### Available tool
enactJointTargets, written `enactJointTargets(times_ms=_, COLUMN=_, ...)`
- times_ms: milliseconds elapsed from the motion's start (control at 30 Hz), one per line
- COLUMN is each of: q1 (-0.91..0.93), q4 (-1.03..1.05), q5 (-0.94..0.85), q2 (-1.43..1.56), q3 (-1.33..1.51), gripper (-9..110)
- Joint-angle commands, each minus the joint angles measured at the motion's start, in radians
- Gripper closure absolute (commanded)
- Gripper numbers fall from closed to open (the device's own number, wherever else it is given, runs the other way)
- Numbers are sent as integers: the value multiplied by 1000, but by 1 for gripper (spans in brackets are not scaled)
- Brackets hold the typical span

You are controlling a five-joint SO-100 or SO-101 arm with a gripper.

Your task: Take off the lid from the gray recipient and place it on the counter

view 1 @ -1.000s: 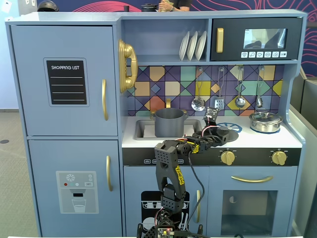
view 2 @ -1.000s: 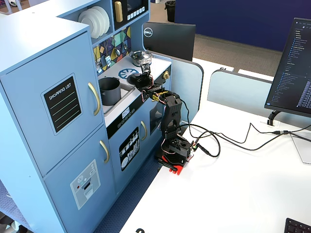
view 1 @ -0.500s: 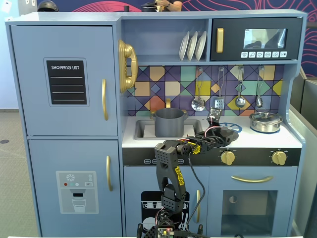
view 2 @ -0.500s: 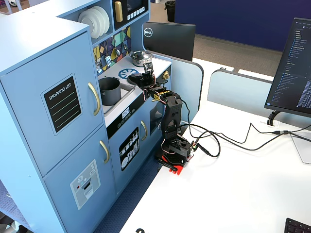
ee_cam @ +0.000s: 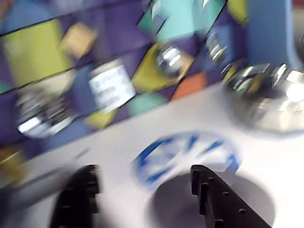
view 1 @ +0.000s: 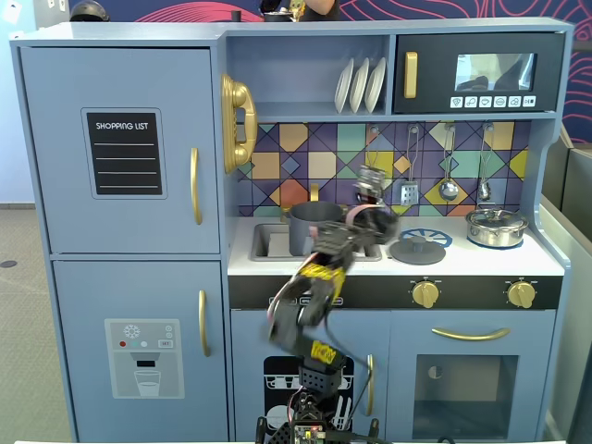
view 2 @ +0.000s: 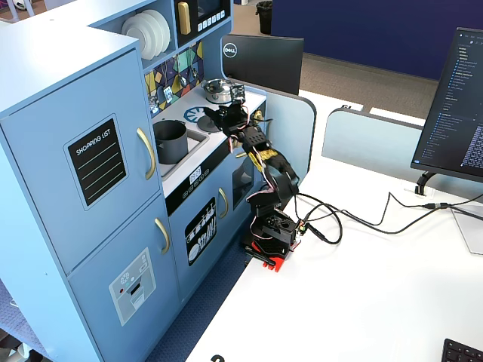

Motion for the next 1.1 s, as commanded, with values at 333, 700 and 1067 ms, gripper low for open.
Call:
enactJointTargets(times_ms=333, q1=-419, q4=1014, q5=83, q2=660, q3=371, gripper=102)
enactJointTargets(times_ms=700, q1=-529, q4=588, q5=103, q2=629, q3=801, gripper=102)
enactJointTargets(times_ms=1067, q1=-552, q4=377, q5=86, q2=469, q3=950, gripper=102)
